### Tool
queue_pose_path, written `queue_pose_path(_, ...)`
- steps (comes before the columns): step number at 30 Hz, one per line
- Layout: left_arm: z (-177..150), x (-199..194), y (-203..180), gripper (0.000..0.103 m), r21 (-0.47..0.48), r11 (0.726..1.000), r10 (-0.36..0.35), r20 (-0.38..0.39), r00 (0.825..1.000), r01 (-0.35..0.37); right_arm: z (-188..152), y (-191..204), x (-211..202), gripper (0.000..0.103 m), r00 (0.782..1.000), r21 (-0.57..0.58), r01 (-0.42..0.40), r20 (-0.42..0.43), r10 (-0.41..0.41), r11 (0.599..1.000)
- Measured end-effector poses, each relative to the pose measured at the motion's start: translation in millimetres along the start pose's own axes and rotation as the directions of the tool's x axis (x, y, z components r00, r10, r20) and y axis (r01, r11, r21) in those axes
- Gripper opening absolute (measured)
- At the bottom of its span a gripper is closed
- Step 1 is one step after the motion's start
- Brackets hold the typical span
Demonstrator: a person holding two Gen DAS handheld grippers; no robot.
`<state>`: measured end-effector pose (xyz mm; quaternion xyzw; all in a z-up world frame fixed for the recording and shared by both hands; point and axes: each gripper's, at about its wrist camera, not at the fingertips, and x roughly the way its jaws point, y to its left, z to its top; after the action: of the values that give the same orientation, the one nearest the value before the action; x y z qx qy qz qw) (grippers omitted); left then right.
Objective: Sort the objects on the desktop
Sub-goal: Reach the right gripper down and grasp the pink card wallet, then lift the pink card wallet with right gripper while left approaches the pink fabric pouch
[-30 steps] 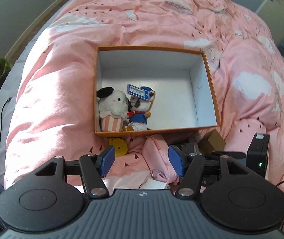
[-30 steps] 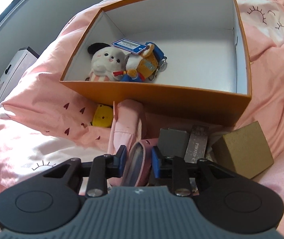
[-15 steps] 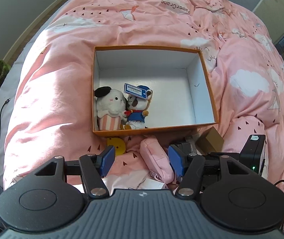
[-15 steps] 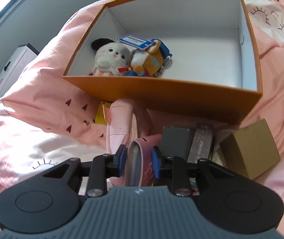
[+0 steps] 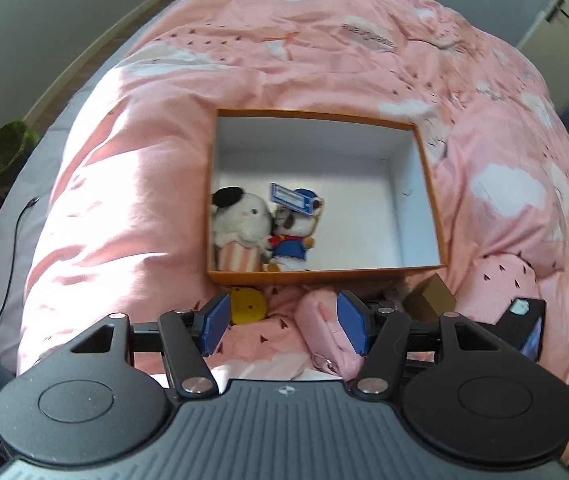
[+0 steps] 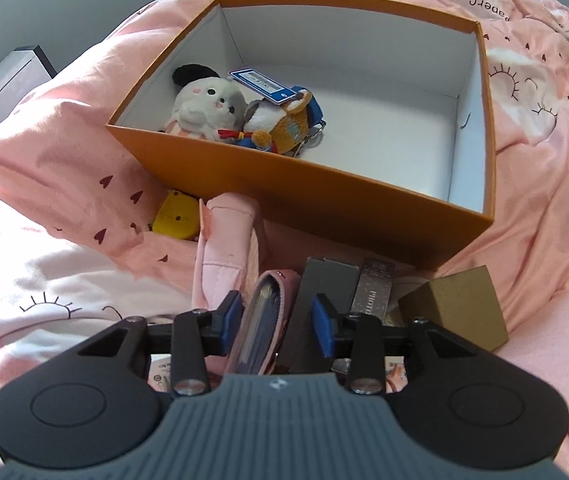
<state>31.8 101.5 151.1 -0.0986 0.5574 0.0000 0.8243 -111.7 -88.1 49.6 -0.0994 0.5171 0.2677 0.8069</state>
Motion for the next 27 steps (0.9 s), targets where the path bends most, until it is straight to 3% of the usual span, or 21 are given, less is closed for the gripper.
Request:
queue_pose_path(4,0.6,-1.4,-3.7,0.069,0.020,1.000,-0.010,0.018,1.000,0.009,-1.1,0.5,0.7,0.041,1.000,0.005,-0.008,-0.020,0.008,1.000)
queue_pose_path(11,-8.7,11.4,-25.9,0.069,0.098,0.995,-0.027,-0.033,0.999,0.030,0.0,-1.8,4.7,0.041,0.999,0.032,-0.015,-0.039,0.016,0.999)
queue_pose_path(15,-13.1,21.4,-29.4,0.069,0.096,0.995,-0.024,-0.036,0.999,0.028,-0.7,-3.2,-8.4,0.041,1.000,0.061,-0.016,-0.008,0.017,0.998)
queue_pose_path(17,-16.0,35.3,-29.5,0.069,0.103,0.994,-0.021,-0.070,0.997,0.028,-0.4,-3.4,-10.0,0.041,1.000,0.064,-0.022,-0.009,0.022,0.998)
queue_pose_path(20,-21.7,62.7,-17.9,0.069,0.059,0.994,-0.079,-0.118,0.990,0.087,-1.8,-6.2,-3.5,0.041,0.999,0.095,-0.033,-0.031,0.036,0.995)
queue_pose_path(23,-31.2,91.5,-11.1,0.060,0.048,0.989,-0.131,-0.146,0.981,0.139,-5.2,-8.2,0.9,0.041,0.998,0.116,-0.045,-0.036,0.049,0.992)
queue_pose_path(27,-41.7,115.9,-11.9,0.060,0.057,0.993,-0.098,-0.136,0.986,0.107,-7.3,-5.7,1.2,0.034,0.998,0.099,-0.057,-0.023,0.060,0.993)
